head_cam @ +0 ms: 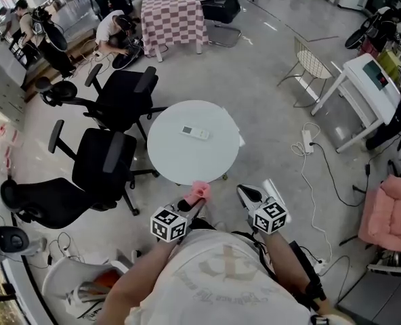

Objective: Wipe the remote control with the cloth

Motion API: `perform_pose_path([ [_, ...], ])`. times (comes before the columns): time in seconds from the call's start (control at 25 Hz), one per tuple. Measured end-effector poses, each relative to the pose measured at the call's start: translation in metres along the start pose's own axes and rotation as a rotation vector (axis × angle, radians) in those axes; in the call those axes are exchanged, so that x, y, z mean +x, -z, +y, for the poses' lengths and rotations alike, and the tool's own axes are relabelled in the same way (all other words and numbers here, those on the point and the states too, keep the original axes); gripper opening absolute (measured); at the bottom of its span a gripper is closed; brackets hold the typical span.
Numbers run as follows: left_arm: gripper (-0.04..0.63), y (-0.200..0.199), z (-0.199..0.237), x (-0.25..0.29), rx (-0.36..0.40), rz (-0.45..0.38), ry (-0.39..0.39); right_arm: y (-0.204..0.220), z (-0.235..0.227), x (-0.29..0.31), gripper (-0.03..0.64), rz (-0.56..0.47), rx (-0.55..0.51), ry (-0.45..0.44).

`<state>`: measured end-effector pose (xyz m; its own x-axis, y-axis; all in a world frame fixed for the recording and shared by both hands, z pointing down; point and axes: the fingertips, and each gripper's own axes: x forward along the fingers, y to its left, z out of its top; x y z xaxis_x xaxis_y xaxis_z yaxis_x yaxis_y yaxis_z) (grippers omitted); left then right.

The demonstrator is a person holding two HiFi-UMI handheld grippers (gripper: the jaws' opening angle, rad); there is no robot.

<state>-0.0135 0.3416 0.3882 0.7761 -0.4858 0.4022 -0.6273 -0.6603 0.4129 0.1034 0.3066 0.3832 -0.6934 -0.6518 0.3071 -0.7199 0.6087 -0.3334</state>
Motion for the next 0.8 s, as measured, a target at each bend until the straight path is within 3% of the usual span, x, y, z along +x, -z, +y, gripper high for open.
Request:
perform_pose_path([
  [0.36, 0.043, 0.001, 0.035, 0.013, -0.046, 0.031, -0.008, 0.003, -0.016, 0.033, 0.008, 0.048, 0.017, -0.006],
  [0.8, 0.043, -0.05, 0.111, 0.064, -0.1, 0.047, -0.03, -0.028, -0.069, 0.097, 0.008, 0.166, -0.023, -0.025],
])
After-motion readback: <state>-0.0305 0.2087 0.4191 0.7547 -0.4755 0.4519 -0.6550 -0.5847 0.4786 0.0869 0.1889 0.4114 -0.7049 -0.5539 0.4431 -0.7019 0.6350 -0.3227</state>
